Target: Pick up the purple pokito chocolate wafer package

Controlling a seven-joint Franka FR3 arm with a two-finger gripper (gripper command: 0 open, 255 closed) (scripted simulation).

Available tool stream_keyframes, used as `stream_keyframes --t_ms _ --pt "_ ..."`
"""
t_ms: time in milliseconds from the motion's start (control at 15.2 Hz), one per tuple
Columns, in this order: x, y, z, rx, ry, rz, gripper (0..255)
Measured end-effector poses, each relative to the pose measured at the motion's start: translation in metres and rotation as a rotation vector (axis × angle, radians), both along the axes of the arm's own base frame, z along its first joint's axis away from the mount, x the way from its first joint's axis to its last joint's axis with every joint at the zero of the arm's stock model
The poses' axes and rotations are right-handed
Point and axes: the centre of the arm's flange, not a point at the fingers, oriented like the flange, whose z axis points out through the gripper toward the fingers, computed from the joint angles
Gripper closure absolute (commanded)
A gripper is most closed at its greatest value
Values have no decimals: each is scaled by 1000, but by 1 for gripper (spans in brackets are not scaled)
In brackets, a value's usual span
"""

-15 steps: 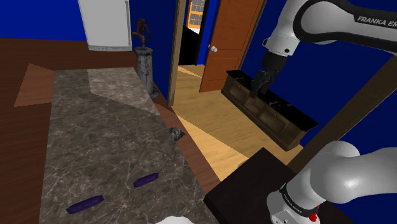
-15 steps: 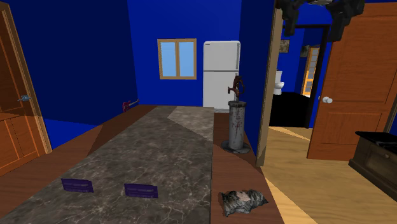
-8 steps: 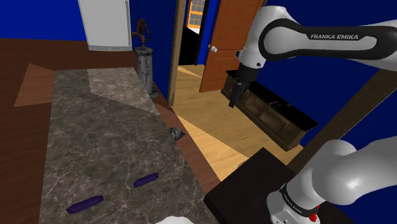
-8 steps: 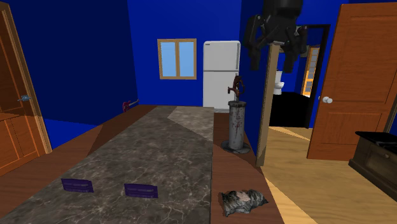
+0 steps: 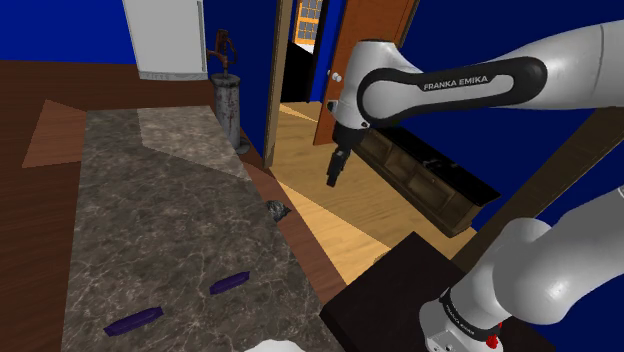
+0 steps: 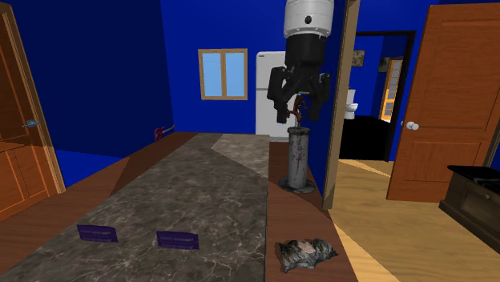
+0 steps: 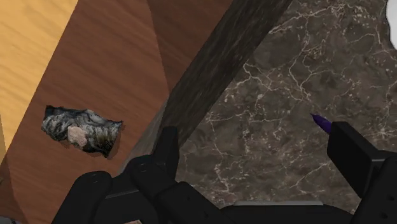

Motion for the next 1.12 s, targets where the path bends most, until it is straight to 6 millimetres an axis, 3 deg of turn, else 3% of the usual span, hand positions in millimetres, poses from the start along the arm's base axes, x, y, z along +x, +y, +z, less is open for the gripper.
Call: stream_keyframes --t_ms 726,1122 --pt "40 108 -99 -12 -17 326 0" --pt "47 166 -151 -19 -26 503 0"
